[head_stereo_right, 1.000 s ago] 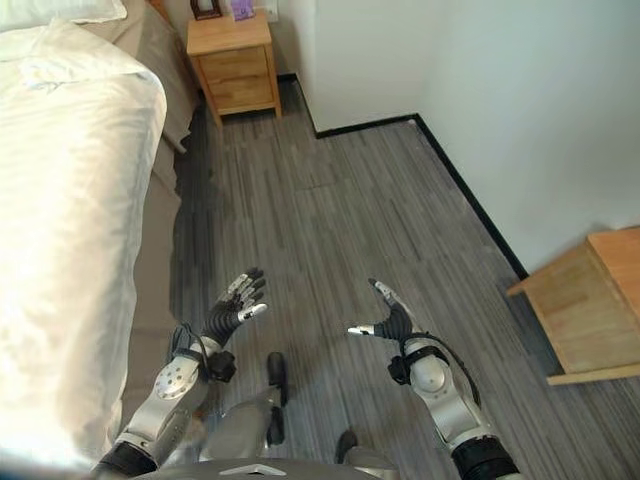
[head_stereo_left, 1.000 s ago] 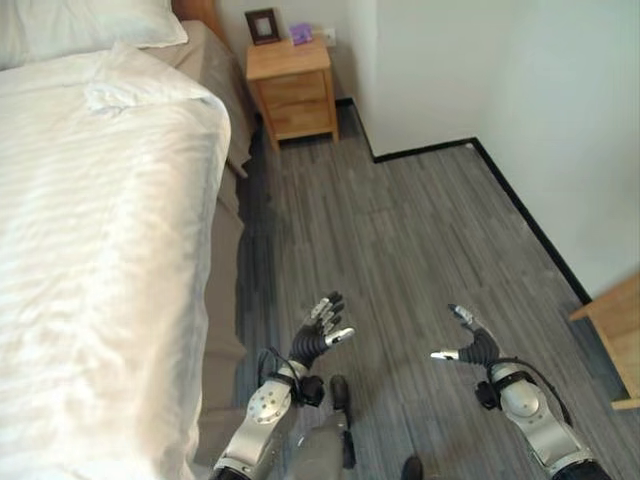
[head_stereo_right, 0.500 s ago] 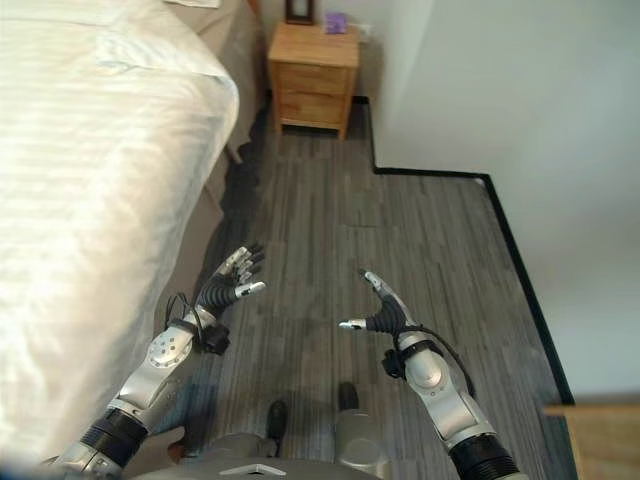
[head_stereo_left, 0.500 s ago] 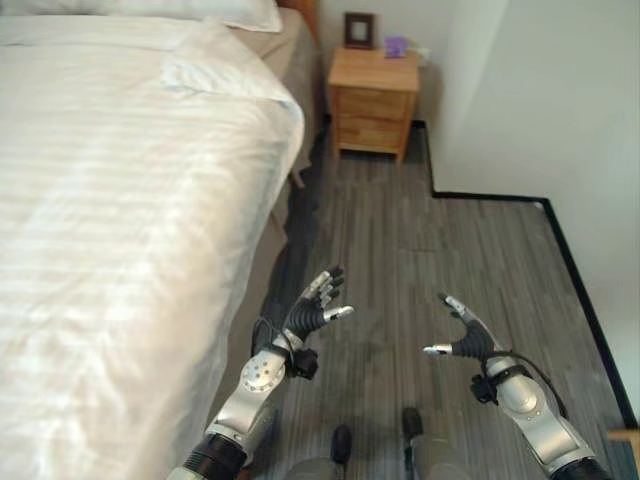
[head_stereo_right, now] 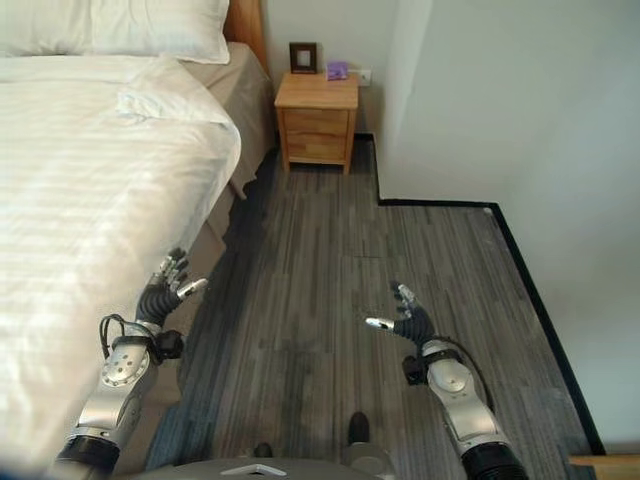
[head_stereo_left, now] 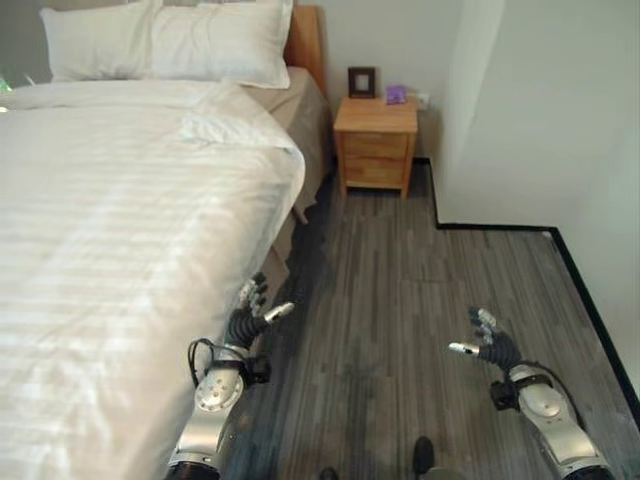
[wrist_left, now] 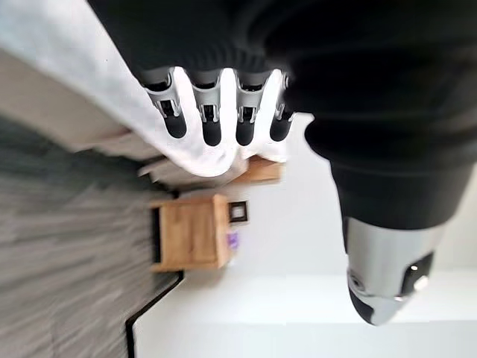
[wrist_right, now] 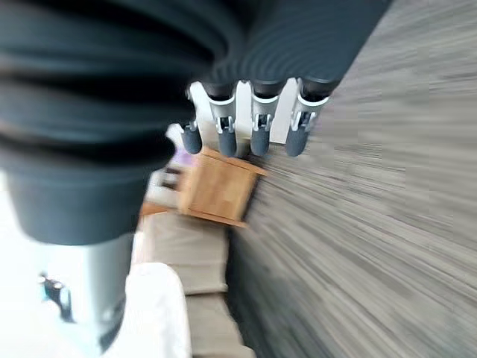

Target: Making the bed.

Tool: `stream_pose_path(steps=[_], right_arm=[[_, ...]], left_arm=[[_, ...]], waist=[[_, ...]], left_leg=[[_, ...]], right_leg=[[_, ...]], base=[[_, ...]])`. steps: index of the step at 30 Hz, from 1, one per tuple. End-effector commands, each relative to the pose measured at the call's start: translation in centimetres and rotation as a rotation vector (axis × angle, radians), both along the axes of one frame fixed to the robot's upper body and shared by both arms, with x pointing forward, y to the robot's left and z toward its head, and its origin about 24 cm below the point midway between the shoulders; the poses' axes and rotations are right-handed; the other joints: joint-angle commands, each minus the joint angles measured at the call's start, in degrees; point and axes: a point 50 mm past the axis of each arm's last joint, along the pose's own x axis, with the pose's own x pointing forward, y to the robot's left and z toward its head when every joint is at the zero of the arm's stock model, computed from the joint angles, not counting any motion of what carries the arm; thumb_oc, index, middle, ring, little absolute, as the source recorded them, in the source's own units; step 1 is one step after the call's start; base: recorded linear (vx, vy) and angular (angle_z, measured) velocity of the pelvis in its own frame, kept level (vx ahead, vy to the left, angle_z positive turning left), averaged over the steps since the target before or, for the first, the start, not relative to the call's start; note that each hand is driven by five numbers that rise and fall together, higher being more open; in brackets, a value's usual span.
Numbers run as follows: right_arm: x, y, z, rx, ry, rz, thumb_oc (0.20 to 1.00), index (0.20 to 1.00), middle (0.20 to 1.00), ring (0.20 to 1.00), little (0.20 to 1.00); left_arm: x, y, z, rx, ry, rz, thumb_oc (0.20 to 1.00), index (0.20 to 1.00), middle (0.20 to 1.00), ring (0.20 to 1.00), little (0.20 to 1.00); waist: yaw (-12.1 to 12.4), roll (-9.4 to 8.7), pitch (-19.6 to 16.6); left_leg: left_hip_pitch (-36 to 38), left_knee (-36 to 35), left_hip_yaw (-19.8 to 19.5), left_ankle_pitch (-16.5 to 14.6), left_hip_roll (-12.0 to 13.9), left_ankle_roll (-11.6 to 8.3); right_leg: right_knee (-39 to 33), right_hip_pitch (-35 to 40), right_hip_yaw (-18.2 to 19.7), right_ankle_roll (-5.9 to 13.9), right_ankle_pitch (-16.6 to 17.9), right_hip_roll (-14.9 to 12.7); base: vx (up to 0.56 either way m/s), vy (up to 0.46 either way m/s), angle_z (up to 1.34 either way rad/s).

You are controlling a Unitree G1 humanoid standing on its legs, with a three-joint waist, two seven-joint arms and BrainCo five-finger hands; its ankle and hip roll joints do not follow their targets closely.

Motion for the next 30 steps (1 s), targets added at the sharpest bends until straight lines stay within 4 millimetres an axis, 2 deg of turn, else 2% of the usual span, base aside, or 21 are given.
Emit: stream_pose_path(steps=[1, 2, 4, 5, 6, 9, 10, 12, 14, 16, 18, 19, 21, 25, 26, 27, 28, 29, 30], right_arm=[[2.8, 0.0, 5.5, -0.051, -0.309, -0.012, 1.000, 1.000, 1.000, 1.000, 1.000], [3.0, 0.2, 6.1, -0.057, -0.341, -0.012, 1.000, 1.000, 1.000, 1.000, 1.000], [3.3, 0.6, 7.1, -0.067, -0.386, 0.002, 1.000, 1.000, 1.000, 1.000, 1.000], [3.4, 1.0, 7.9, -0.059, -0.432, 0.004, 1.000, 1.000, 1.000, 1.000, 1.000], [3.3, 1.0, 8.2, -0.055, -0.446, 0.003, 1.000, 1.000, 1.000, 1.000, 1.000], [3.0, 1.1, 8.6, -0.053, -0.469, 0.006, 1.000, 1.000, 1.000, 1.000, 1.000], [3.0, 1.1, 8.6, -0.053, -0.469, 0.006, 1.000, 1.000, 1.000, 1.000, 1.000], [2.8, 1.1, 8.4, -0.045, -0.465, 0.002, 1.000, 1.000, 1.000, 1.000, 1.000], [2.5, 1.0, 7.9, -0.050, -0.446, -0.004, 1.000, 1.000, 1.000, 1.000, 1.000], [2.2, 1.2, 7.5, -0.060, -0.428, -0.001, 1.000, 1.000, 1.000, 1.000, 1.000], [1.4, 1.0, 6.4, -0.064, -0.380, -0.003, 1.000, 1.000, 1.000, 1.000, 1.000], [1.0, 0.9, 5.7, -0.062, -0.349, -0.005, 1.000, 1.000, 1.000, 1.000, 1.000], [0.5, 0.4, 4.6, -0.087, -0.288, 0.006, 1.000, 1.000, 1.000, 1.000, 1.000], [0.5, 0.4, 4.6, -0.087, -0.288, 0.006, 1.000, 1.000, 1.000, 1.000, 1.000], [0.1, 0.4, 3.6, -0.087, -0.245, 0.013, 1.000, 1.000, 1.000, 1.000, 1.000], [0.4, 0.5, 3.6, -0.091, -0.236, 0.021, 1.000, 1.000, 1.000, 1.000, 1.000], [0.5, 0.7, 3.6, -0.096, -0.237, 0.033, 1.000, 1.000, 1.000, 1.000, 1.000], [0.6, 0.7, 3.6, -0.095, -0.238, 0.033, 1.000, 1.000, 1.000, 1.000, 1.000], [0.5, 0.9, 3.6, -0.096, -0.237, 0.047, 1.000, 1.000, 1.000, 1.000, 1.000]], left_arm=[[1.4, 0.7, 4.0, 0.065, -0.223, 0.023, 1.000, 1.000, 1.000, 1.000, 1.000], [1.5, 0.8, 4.2, 0.071, -0.231, 0.024, 1.000, 1.000, 1.000, 1.000, 1.000], [1.7, 0.8, 4.7, 0.108, -0.250, 0.013, 1.000, 1.000, 1.000, 1.000, 1.000], [1.7, 0.4, 4.6, 0.099, -0.244, -0.002, 1.000, 1.000, 1.000, 1.000, 1.000], [1.7, 0.0, 4.4, 0.075, -0.237, -0.011, 1.000, 1.000, 1.000, 1.000, 1.000], [1.7, -0.8, 4.0, 0.058, -0.220, -0.051, 1.000, 1.000, 1.000, 1.000, 1.000], [1.7, -0.8, 4.0, 0.058, -0.219, -0.052, 1.000, 1.000, 1.000, 1.000, 1.000], [1.8, -1.2, 3.7, 0.055, -0.202, -0.082, 1.000, 1.000, 1.000, 1.000, 1.000], [2.2, -1.5, 3.7, 0.055, -0.197, -0.097, 1.000, 1.000, 1.000, 1.000, 1.000], [2.4, -1.9, 3.6, 0.047, -0.192, -0.108, 1.000, 1.000, 1.000, 1.000, 1.000], [2.3, -2.7, 2.7, -0.068, -0.156, -0.137, 1.000, 1.000, 1.000, 1.000, 1.000], [2.2, -2.9, 2.2, -0.097, -0.136, -0.136, 1.000, 1.000, 1.000, 1.000, 1.000], [1.8, -3.7, 1.4, -0.136, -0.110, -0.148, 1.000, 1.000, 1.000, 1.000, 1.000], [1.8, -3.7, 1.4, -0.136, -0.110, -0.148, 1.000, 1.000, 1.000, 1.000, 1.000], [1.6, -4.7, 0.7, -0.279, -0.082, -0.147, 1.000, 1.000, 1.000, 1.000, 1.000], [1.7, -5.3, 1.1, -0.304, -0.101, -0.172, 1.000, 1.000, 1.000, 1.000, 1.000], [1.7, -5.7, 1.2, -0.306, -0.104, -0.182, 1.000, 1.000, 1.000, 1.000, 1.000], [1.7, -5.7, 1.2, -0.305, -0.105, -0.182, 1.000, 1.000, 1.000, 1.000, 1.000], [1.7, -6.0, 1.3, -0.318, -0.110, -0.198, 1.000, 1.000, 1.000, 1.000, 1.000]], waist=[[1.5, -2.83, 0.0], [1.4, -2.57, 0.5], [0.7, -2.59, 2.3], [-0.2, -1.69, 3.3], [-0.8, -1.47, 3.6], [-2.4, -1.77, 4.2], [-2.5, -1.63, 4.2], [-4.0, -2.20, 4.6], [-5.4, -2.48, 5.1], [-6.6, -2.25, 5.2], [-8.5, -2.39, 4.4], [-9.5, -2.27, 4.1], [-11.1, -0.33, 4.0], [-11.1, -0.32, 4.0], [-9.3, -0.72, 5.7], [-6.8, -3.46, 7.2], [-5.6, -4.06, 7.8], [-5.5, -4.22, 7.7], [-4.5, -4.37, 7.9]], left_leg=[[-0.8, 1.0, 0.7, 1.0, 0.4, -2.28], [-0.2, 0.7, 0.4, 0.5, 0.1, -1.71], [1.5, 0.3, -0.1, -0.4, -1.1, -0.62], [2.4, 0.3, -1.1, -0.8, -0.4, -0.27], [3.0, 0.3, -1.4, -1.3, -0.2, -0.34], [4.7, 0.3, -2.3, -3.3, -0.5, -1.11], [4.8, 0.3, -2.5, -3.4, -0.3, -1.18], [6.6, 0.3, -3.7, -5.1, 0.0, -2.35], [9.1, 0.3, -4.5, -6.9, 1.2, -3.98], [11.2, 0.3, -4.7, -8.5, 2.4, -5.02], [14.5, 0.3, -5.7, -11.6, 2.7, -5.43], [15.6, 0.3, -6.6, -11.1, 3.2, -5.75], [16.2, 4.2, -6.9, -7.8, 5.6, -7.00], [16.1, 4.2, -6.9, -7.8, 5.6, -7.00], [4.8, 34.3, -8.1, 9.0, 7.1, -8.65], [-4.3, 45.1, -5.6, 4.1, 5.2, -6.82], [-8.3, 44.8, -4.3, 2.1, 3.7, -6.38], [-8.4, 44.7, -4.2, 2.3, 3.5, -6.28], [-11.7, 43.6, -2.9, 1.5, 3.6, -6.22]], right_leg=[[6.2, 6.4, -4.0, 3.70, -5.9, -3.6], [10.3, 4.7, -3.8, 4.51, -5.2, -4.1], [21.6, -0.6, -2.3, 7.78, 0.3, -6.5], [27.4, -4.5, -1.3, 7.96, 2.1, -6.0], [28.1, -6.6, -0.9, 7.30, 1.2, -5.3], [20.8, -9.4, -1.9, 5.39, -2.1, -4.2], [20.6, -9.1, -2.1, 5.34, -2.2, -4.0], [9.6, -10.1, -2.9, 4.94, -1.5, -3.7], [3.1, -13.0, -4.2, 5.86, 0.9, -5.1], [1.8, -14.8, -5.1, 6.53, 1.7, -5.8], [1.6, -14.2, -2.7, 6.44, 2.3, -5.5], [2.2, -13.4, -0.5, 5.90, 3.3, -4.9], [3.4, -12.1, 1.3, 4.73, 3.8, -3.0], [3.4, -12.1, 1.3, 4.73, 3.8, -3.0], [3.6, -4.0, 1.1, -1.74, -0.6, 0.5], [1.4, 1.6, 3.1, -2.94, -3.4, 0.4], [0.9, 3.4, 4.2, -2.91, -4.6, 0.5], [0.9, 3.2, 4.3, -2.87, -4.5, 0.4], [0.9, 5.0, 5.4, -2.76, -5.7, 0.6]], base=[[-0.01, 0.101, 0.05], [0.00, 0.158, 0.04], [0.05, 0.182, 0.00], [0.16, 0.168, 0.06], [0.24, 0.106, 0.15], [0.28, -0.028, 0.02], [0.28, -0.078, 0.19], [0.40, -0.131, 0.27], [0.47, -0.193, 0.21], [0.48, -0.196, 0.28], [0.61, -0.232, 0.51], [0.62, -0.230, 0.81], [0.41, -0.146, 0.89], [0.20, -0.137, -0.11], [1.18, -0.726, 0.22], [1.37, -0.759, 0.00], [0.70, -0.251, -0.39], [0.34, -0.052, -1.61], [0.35, -0.002, -1.63]])
